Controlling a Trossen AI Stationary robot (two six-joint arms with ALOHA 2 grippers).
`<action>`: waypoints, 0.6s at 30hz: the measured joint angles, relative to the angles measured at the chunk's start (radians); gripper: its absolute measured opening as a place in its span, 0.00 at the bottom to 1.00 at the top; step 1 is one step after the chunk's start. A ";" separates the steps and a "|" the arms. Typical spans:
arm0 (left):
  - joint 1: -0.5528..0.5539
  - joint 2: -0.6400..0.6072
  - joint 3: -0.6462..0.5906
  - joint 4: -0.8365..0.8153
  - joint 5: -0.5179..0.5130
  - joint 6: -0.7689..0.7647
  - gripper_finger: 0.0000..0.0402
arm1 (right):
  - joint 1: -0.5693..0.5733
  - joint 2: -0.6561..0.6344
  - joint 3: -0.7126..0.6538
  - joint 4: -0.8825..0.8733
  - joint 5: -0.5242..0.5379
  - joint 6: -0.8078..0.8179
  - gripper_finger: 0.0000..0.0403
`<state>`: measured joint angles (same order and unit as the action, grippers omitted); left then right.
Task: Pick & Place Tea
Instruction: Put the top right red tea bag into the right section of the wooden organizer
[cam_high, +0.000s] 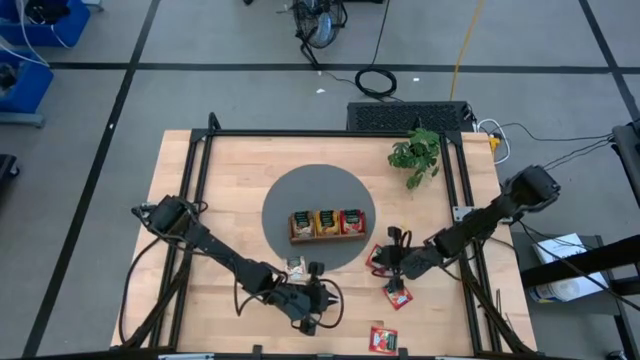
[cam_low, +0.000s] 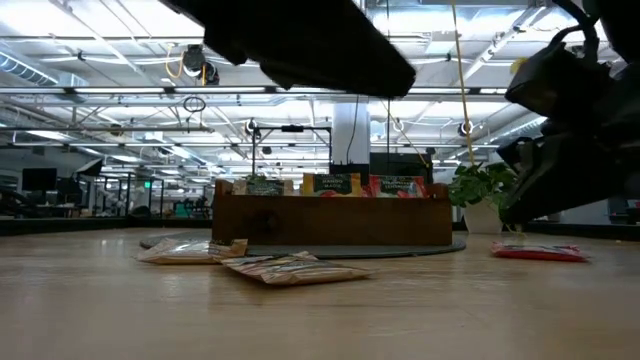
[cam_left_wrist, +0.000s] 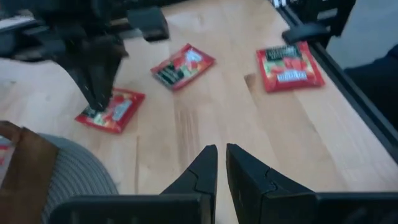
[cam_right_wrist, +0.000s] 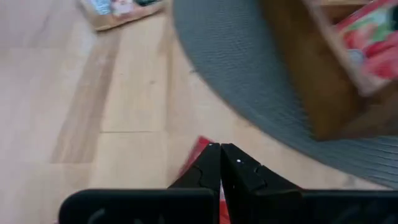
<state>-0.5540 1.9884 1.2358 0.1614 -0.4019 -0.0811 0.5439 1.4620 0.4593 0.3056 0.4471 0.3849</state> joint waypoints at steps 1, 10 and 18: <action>-0.002 0.000 0.000 -0.012 0.000 0.000 0.10 | 0.001 -0.013 0.002 -0.018 0.004 0.005 0.00; -0.025 0.000 0.000 -0.057 -0.077 -0.007 0.10 | 0.014 -0.080 0.003 -0.188 -0.006 0.130 0.00; -0.016 0.023 0.000 -0.050 0.080 -0.060 0.10 | 0.006 0.024 0.003 -0.068 -0.084 0.138 0.00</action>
<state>-0.5705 2.0117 1.2358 0.1119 -0.3223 -0.1410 0.5498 1.4855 0.4622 0.2375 0.3631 0.5227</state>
